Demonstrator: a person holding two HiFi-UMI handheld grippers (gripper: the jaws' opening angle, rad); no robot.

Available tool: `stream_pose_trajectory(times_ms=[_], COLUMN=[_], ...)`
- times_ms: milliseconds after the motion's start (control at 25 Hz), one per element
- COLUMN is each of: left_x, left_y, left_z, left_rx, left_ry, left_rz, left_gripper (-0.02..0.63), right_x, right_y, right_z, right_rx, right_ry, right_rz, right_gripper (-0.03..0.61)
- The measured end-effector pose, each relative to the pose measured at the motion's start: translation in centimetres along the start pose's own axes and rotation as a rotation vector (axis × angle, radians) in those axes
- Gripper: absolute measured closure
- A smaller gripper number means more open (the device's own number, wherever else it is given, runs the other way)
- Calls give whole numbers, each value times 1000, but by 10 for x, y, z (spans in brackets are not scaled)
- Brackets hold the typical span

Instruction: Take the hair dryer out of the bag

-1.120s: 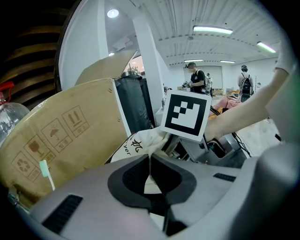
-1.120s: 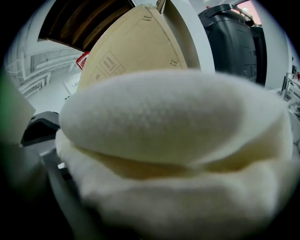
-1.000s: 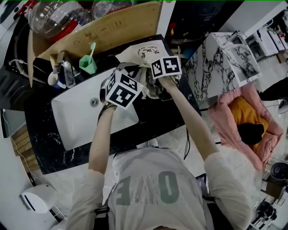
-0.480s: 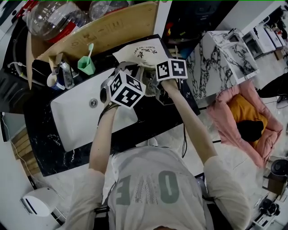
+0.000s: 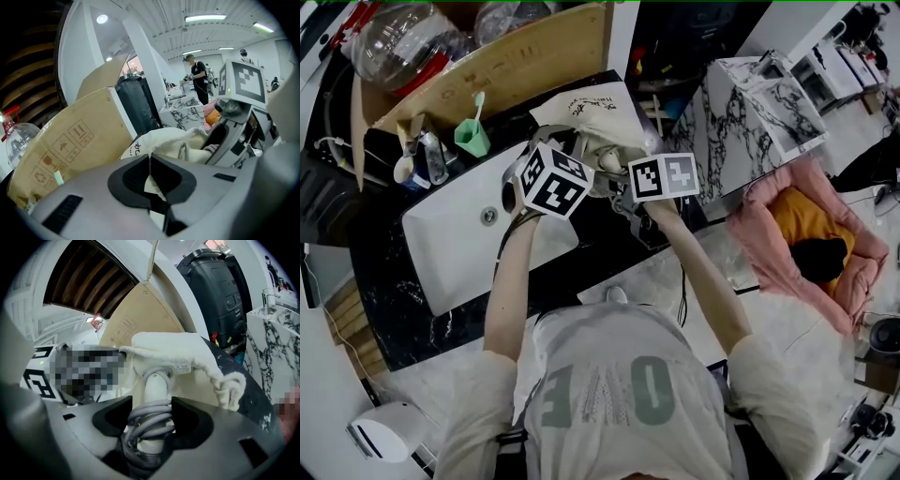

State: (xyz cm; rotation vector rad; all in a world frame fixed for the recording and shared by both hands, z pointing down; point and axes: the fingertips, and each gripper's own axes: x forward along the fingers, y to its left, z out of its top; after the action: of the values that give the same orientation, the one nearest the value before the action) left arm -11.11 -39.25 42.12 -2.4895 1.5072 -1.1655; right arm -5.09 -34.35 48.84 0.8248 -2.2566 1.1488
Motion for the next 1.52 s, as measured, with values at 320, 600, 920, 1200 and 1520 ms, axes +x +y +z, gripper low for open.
stream_pose_trajectory(times_ms=[320,600,920,1200,1520], left_x=[-5,-6,-11,-18,-38], left_y=[-19,-39,-60,-70,-67], left_z=[4,-2,-10,-13,0], left_rx=[11,4,-26,-58,-126], left_ry=[5,28,45,40,-48], left_rz=[17,26,31,38,67], left_gripper=[577,577,577,577,575], right_x=[-32,-55,-80,-105,-145], right_y=[3,14,29,40,49], right_z=[-46,-82,-120,-136,-113], right_rx=[39,36,17,-6,-74], right_ry=[-1,-4,2,-17,-129], right_rz=[42,90,138,171,168], right_gripper=[301,301,301,301,301])
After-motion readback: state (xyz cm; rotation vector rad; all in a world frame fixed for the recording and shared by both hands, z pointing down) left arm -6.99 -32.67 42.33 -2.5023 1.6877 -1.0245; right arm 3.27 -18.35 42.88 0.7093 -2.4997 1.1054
